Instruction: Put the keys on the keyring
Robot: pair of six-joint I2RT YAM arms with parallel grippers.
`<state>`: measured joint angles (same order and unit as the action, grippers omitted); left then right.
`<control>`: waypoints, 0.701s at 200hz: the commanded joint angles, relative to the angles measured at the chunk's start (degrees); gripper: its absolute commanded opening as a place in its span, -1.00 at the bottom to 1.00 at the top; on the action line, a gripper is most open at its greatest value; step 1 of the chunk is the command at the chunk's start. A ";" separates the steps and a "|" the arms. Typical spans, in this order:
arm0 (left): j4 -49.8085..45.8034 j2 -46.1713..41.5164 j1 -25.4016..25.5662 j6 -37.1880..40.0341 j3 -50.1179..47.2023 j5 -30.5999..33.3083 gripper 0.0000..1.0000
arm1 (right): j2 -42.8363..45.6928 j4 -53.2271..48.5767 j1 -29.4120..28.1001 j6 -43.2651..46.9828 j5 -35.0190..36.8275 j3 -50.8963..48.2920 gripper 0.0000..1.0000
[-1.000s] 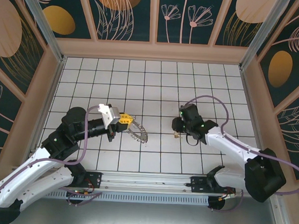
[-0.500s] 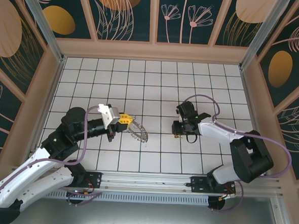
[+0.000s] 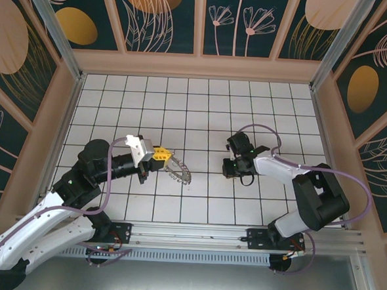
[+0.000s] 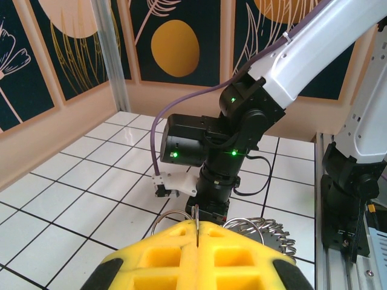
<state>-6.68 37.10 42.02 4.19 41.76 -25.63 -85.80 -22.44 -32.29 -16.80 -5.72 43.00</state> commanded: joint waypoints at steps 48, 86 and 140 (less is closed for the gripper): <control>2.19 -0.73 0.11 -1.08 0.43 -1.05 -1.00 | 0.09 0.21 -0.36 0.05 -0.54 -1.53 -0.66; 2.37 -1.15 0.13 -1.07 0.34 -1.07 -1.00 | 0.17 -0.16 -0.40 -0.07 -0.26 -1.39 -0.75; 2.28 -1.15 0.13 -1.17 0.34 -1.02 -1.00 | 1.69 -0.85 -0.88 -0.74 -0.36 -1.62 -0.62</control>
<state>-6.63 36.84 42.02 4.16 41.76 -25.65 -85.60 -22.11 -32.67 -16.99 -5.91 42.06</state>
